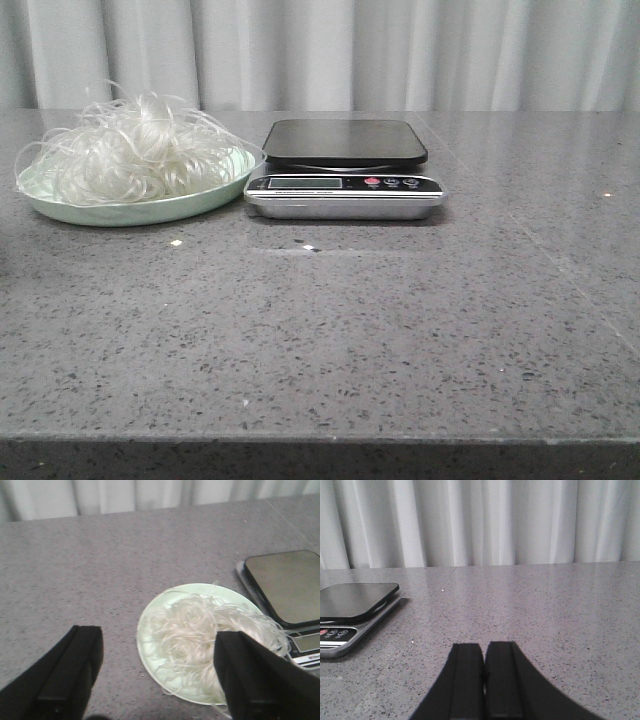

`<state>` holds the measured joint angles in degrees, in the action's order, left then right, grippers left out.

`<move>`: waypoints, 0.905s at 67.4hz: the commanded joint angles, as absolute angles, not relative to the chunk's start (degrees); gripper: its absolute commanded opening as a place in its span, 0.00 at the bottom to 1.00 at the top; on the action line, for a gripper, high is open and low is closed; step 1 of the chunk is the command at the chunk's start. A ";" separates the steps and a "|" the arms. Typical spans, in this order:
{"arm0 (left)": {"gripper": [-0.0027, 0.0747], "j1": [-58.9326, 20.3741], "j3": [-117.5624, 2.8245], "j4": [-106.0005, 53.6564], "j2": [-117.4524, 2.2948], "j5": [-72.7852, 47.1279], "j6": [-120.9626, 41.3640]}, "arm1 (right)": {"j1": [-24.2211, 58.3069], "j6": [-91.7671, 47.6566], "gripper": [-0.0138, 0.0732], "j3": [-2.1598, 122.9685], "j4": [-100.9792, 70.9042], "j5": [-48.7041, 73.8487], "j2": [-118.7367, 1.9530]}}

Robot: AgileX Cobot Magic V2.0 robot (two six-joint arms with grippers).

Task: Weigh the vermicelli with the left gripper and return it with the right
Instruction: 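Lower the left gripper onto the vermicelli pile and close it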

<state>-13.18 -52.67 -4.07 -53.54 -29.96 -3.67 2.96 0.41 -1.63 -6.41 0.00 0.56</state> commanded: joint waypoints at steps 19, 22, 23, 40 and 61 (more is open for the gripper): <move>0.81 -21.87 -69.98 -7.55 -75.18 -34.09 -2.58 | 2.70 0.00 0.34 -1.11 -5.85 -4.84 1.53; 0.81 -21.97 -72.10 -7.83 -78.24 -35.85 -2.44 | 2.70 0.00 0.34 -1.11 -5.85 -4.84 1.53; 0.81 -21.97 -72.33 -7.98 -78.61 -36.07 -2.46 | 2.70 0.00 0.34 -1.11 -5.85 -4.84 1.53; 0.81 -21.97 -77.51 -8.21 -88.88 -42.98 0.00 | 2.70 0.00 0.34 -1.11 -5.85 -4.84 1.55; 0.63 -21.97 -82.84 -8.21 -97.34 -51.53 0.00 | 2.70 0.00 0.34 -1.11 -5.85 -4.84 1.55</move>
